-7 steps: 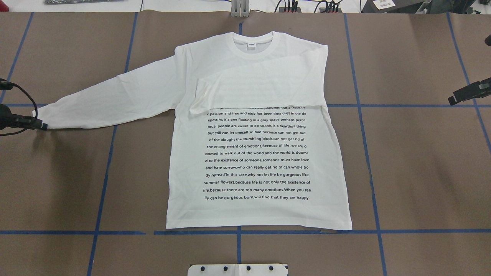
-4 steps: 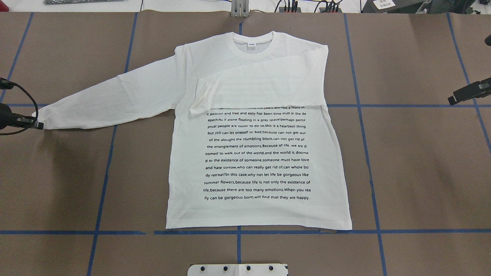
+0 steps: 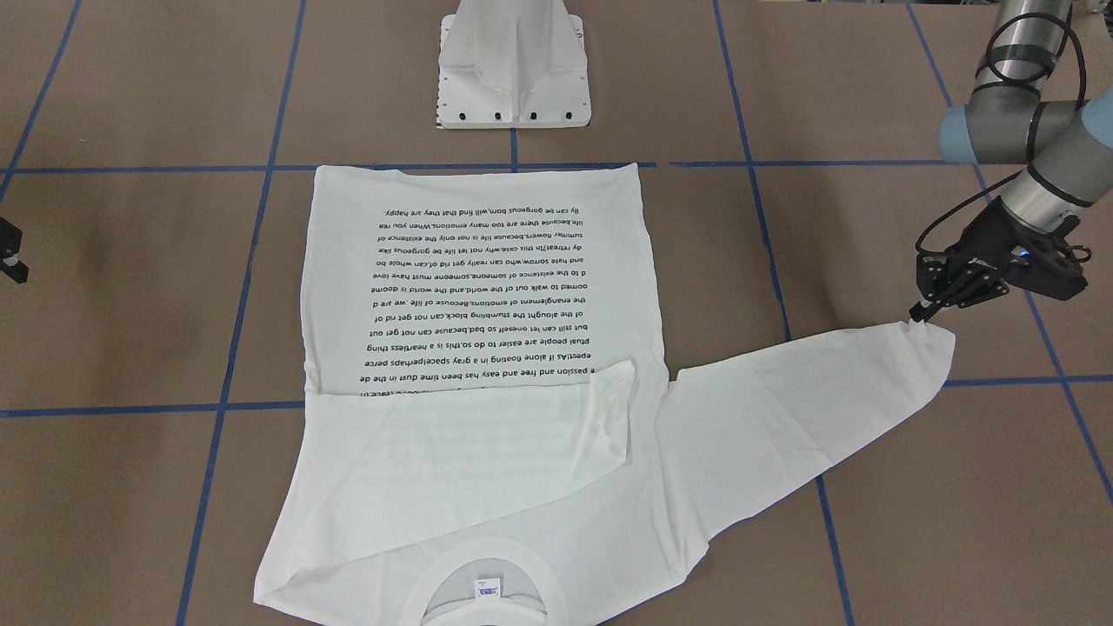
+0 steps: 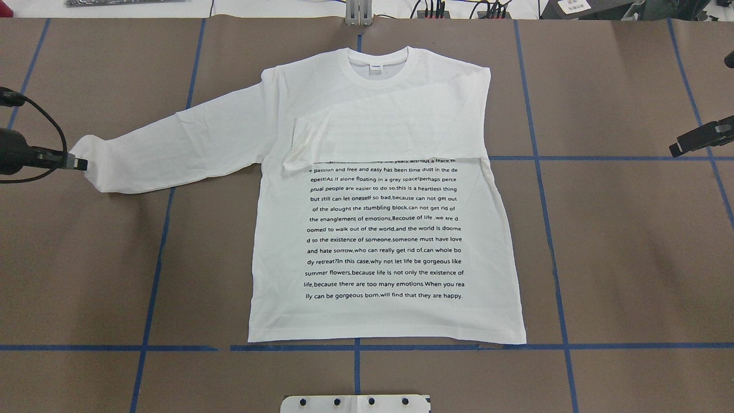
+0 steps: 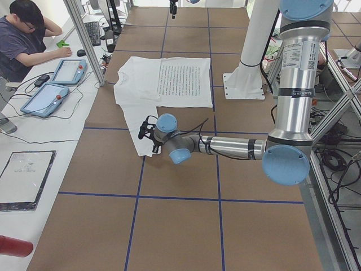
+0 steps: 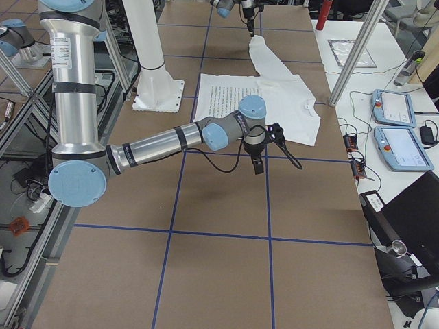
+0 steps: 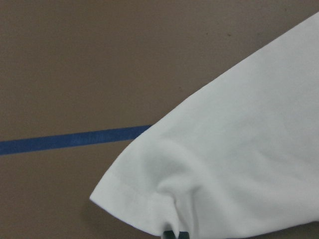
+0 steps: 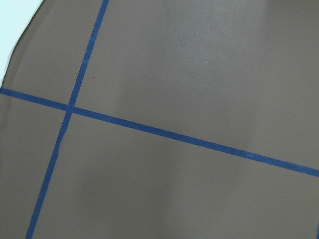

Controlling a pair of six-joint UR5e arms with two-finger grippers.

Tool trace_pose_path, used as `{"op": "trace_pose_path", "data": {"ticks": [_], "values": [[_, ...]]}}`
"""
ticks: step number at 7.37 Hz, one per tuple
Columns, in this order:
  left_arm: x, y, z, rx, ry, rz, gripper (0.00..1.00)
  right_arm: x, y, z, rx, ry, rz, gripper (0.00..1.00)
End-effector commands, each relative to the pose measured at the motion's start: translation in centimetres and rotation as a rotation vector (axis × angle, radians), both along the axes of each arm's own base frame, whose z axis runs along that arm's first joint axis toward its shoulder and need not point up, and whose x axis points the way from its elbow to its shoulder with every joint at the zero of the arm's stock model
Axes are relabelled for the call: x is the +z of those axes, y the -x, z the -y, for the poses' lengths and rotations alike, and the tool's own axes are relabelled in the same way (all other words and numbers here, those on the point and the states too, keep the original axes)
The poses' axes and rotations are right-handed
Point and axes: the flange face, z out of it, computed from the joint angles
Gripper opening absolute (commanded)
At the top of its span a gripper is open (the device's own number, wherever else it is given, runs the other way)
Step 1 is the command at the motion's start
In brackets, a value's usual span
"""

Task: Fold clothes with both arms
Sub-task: 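Grasp the cuff of the other sleeve with the left gripper, then fold the held sleeve across the shirt toward the collar with the left gripper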

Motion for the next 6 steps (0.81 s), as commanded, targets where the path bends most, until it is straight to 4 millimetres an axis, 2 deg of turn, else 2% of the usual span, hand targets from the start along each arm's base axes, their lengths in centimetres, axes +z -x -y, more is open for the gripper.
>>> {"op": "trace_pose_path", "data": {"ticks": [1,2,3,4,6], "values": [[-9.9,-1.9,1.9,-0.051,0.156,-0.212,0.00,-0.1,0.0,0.0,0.000,-0.001,0.000,1.00],[-15.7,-3.3,4.1,-0.087,0.235,-0.316,0.00,-0.1,0.0,0.0,0.000,-0.001,0.000,1.00],[-21.4,-5.9,5.3,-0.090,0.306,-0.393,0.00,-0.1,0.0,0.0,0.000,-0.003,0.001,1.00],[-26.1,-7.4,6.0,-0.097,0.369,-0.441,0.00,-0.1,0.0,0.0,0.001,0.000,0.001,1.00],[-34.2,-9.9,6.7,-0.117,0.465,-0.515,0.00,-0.1,0.0,0.0,0.002,-0.001,-0.001,1.00]]}}
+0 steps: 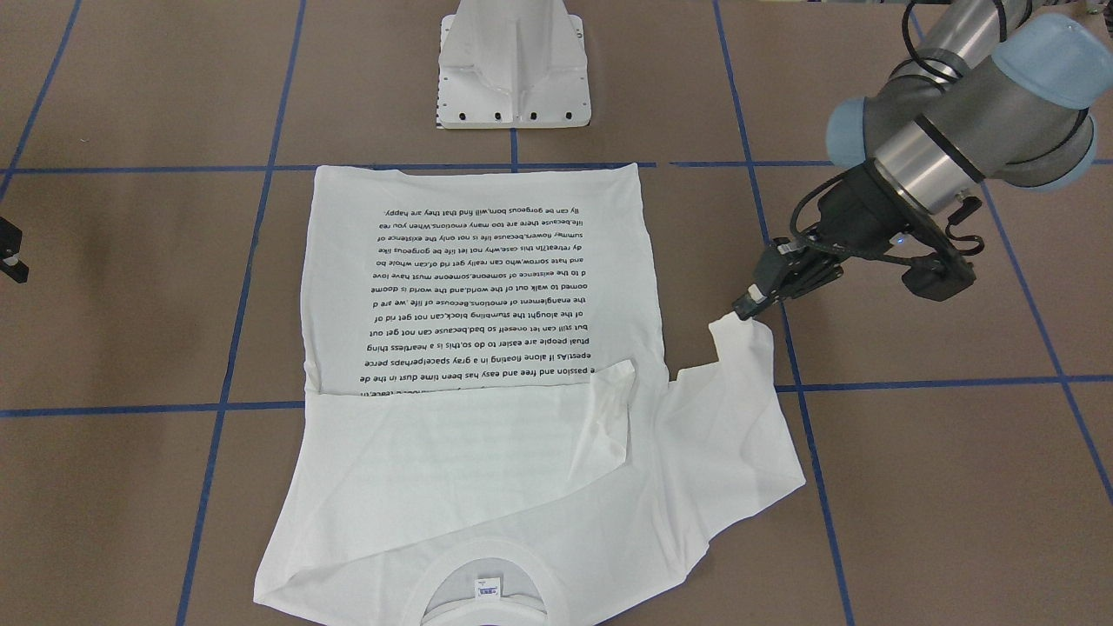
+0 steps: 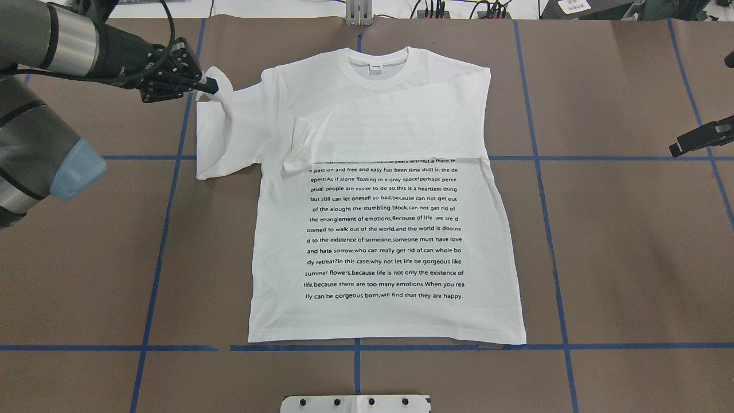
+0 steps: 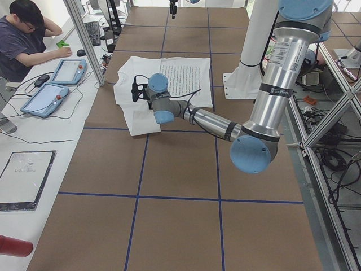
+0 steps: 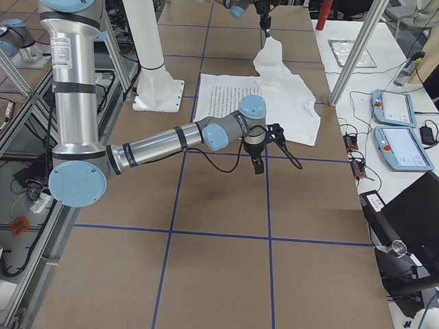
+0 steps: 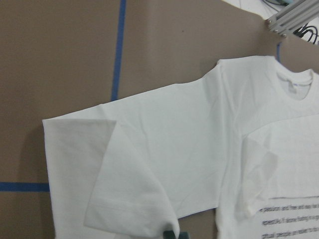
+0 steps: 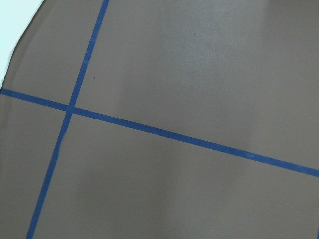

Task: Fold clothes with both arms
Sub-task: 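Fold the held sleeve across the shirt toward the collar with the left gripper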

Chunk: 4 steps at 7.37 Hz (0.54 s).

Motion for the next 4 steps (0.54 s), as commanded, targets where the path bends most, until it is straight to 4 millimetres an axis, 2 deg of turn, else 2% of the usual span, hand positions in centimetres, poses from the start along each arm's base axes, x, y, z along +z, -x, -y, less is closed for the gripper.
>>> {"op": "trace_pose_path", "data": {"ticks": [1,3,4], "values": [[-8.1,-2.5,0.4,-0.033,0.077,-0.073,0.00,0.0,0.0,0.0,-0.001,-0.001,0.000,1.00],[-13.0,-6.7,0.2,-0.066,0.113,-0.085,0.00,-0.1,0.0,-0.1,0.001,-0.001,0.001,1.00],[-14.9,-9.3,0.5,-0.076,0.141,-0.095,0.00,-0.1,0.0,-0.1,0.002,0.000,0.002,1.00]]}}
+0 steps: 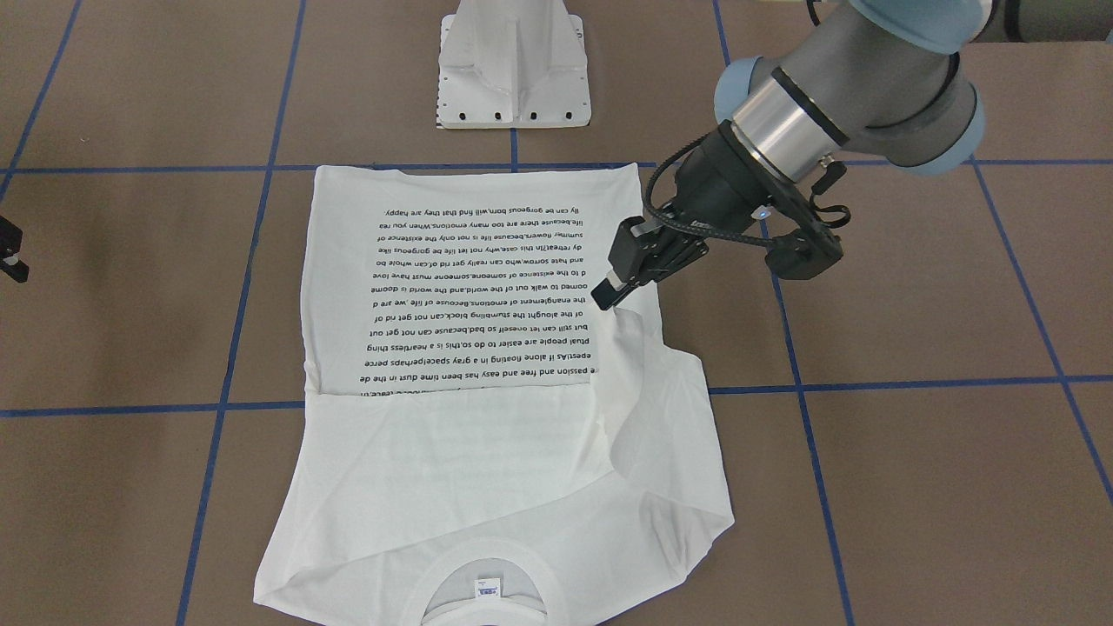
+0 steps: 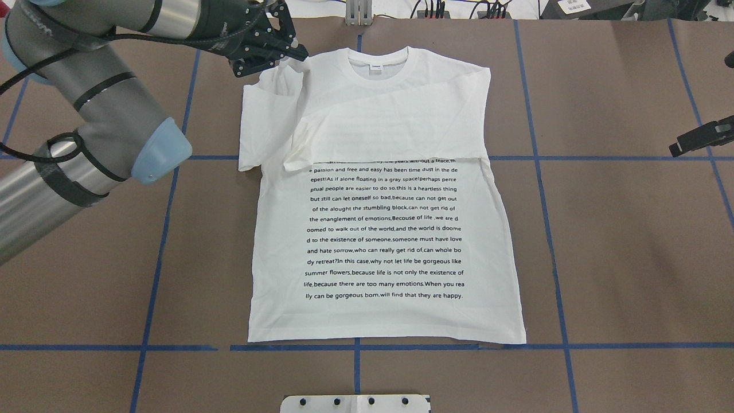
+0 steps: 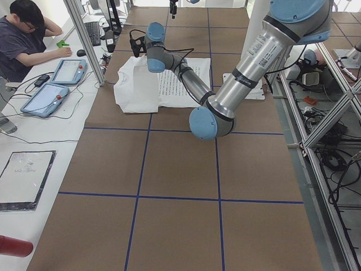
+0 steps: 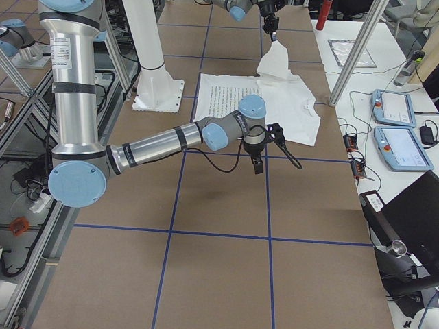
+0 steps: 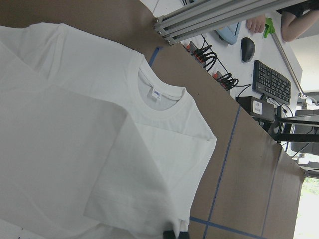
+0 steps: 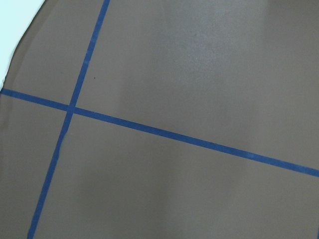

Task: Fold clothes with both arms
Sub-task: 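Fold the held sleeve across the shirt toward the collar with the left gripper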

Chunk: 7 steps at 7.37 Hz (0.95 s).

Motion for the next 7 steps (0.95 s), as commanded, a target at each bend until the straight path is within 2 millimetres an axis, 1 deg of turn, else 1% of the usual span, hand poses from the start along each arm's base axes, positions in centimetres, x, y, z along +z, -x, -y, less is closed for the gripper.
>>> {"op": "trace_pose_path", "data": {"ticks": [1,2,3,4,5,6,7], "values": [[-3.5,-7.2,-0.3,-0.027,0.039,-0.001,0.00,0.1,0.0,0.0,0.001,0.004,-0.001,1.00],[-3.0,-10.7,-1.4,-0.028,0.035,0.021,0.00,0.2,0.0,0.0,0.000,0.004,-0.001,1.00],[-2.6,-13.0,-3.0,0.004,0.008,0.038,0.00,0.3,0.0,0.0,0.000,0.005,-0.002,1.00],[-1.9,-15.9,-4.8,0.021,-0.020,0.068,0.00,0.3,0.0,0.0,0.001,0.007,-0.002,1.00],[-1.0,-19.6,-7.2,0.020,-0.070,0.106,0.00,0.4,0.0,0.0,0.000,0.007,-0.002,1.00],[-0.3,-22.2,-8.8,0.040,-0.097,0.133,0.00,0.4,0.0,0.0,0.001,0.008,-0.002,1.00],[0.6,-24.7,-10.8,0.081,-0.119,0.158,0.14,0.4,0.0,0.0,0.003,0.010,-0.002,1.00]]}}
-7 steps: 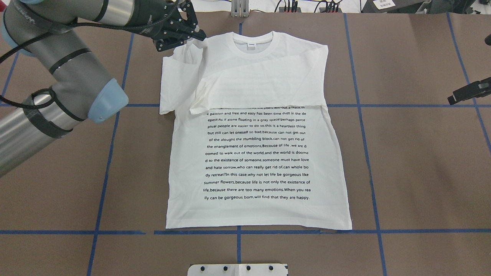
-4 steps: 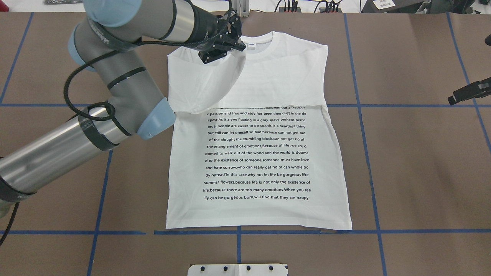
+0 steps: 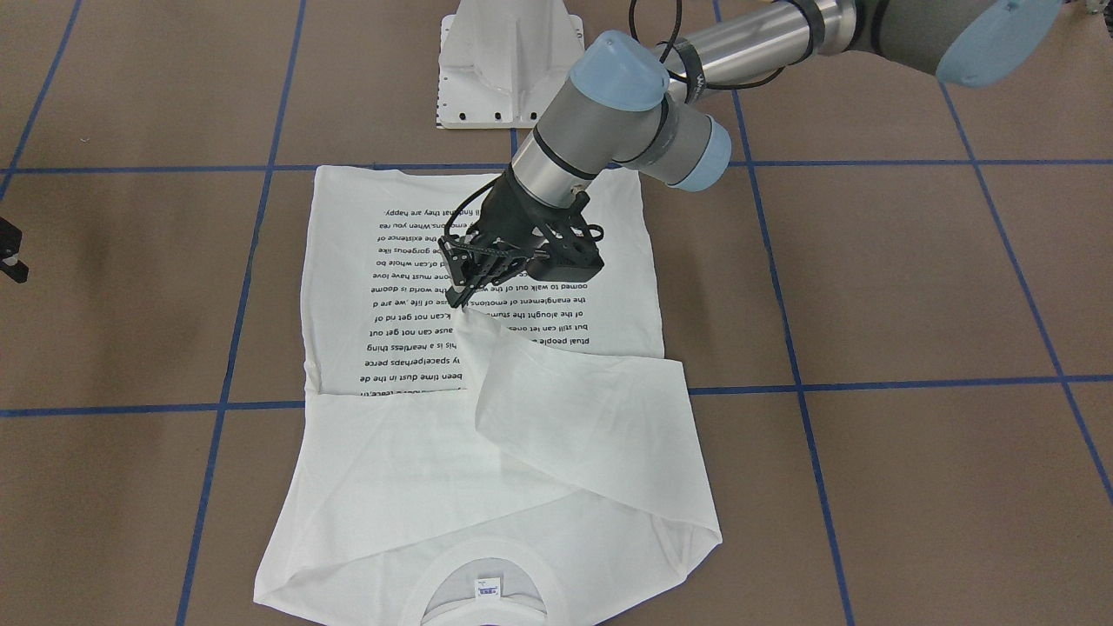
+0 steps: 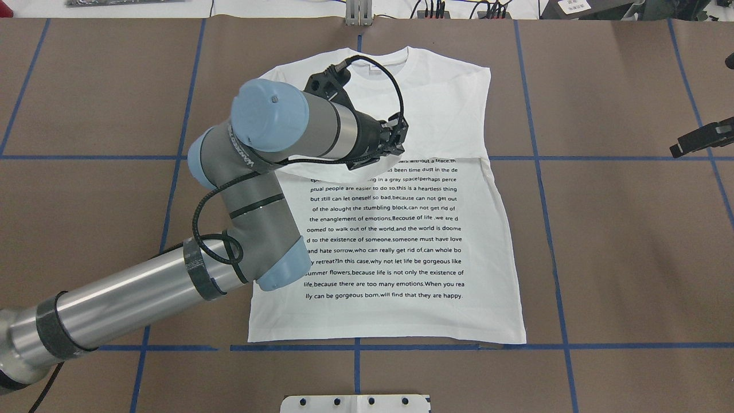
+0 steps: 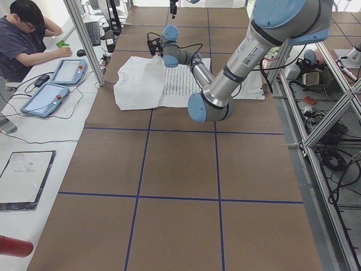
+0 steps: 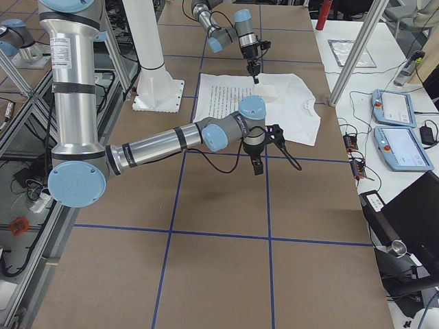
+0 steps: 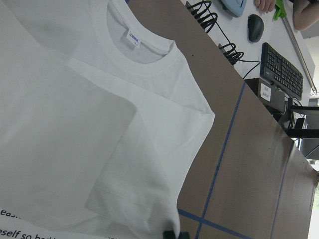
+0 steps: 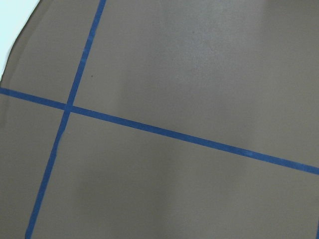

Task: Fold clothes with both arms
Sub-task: 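Release the sleeve with the left gripper while the right gripper moves over the shirt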

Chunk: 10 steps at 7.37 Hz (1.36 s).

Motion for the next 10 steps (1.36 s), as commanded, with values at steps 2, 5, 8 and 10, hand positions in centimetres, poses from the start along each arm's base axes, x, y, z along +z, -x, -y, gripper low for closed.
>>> {"op": "trace_pose_path", "data": {"ticks": [2,5,8,10], "values": [[1.0,-7.3,-3.9,0.018,-0.056,0.034,1.00,0.0,0.1,0.1,0.002,0.003,-0.001,1.00],[2.0,-6.0,-3.5,0.100,-0.158,0.076,1.00,-3.1,2.3,1.5,0.043,0.018,0.033,1.00],[7.0,3.6,0.1,0.197,-0.248,0.176,1.00,-12.3,12.4,4.0,0.100,0.084,0.119,1.00],[7.3,10.7,0.1,0.232,-0.317,0.319,1.00,-17.9,20.9,3.3,0.158,0.109,0.113,1.00]]}}
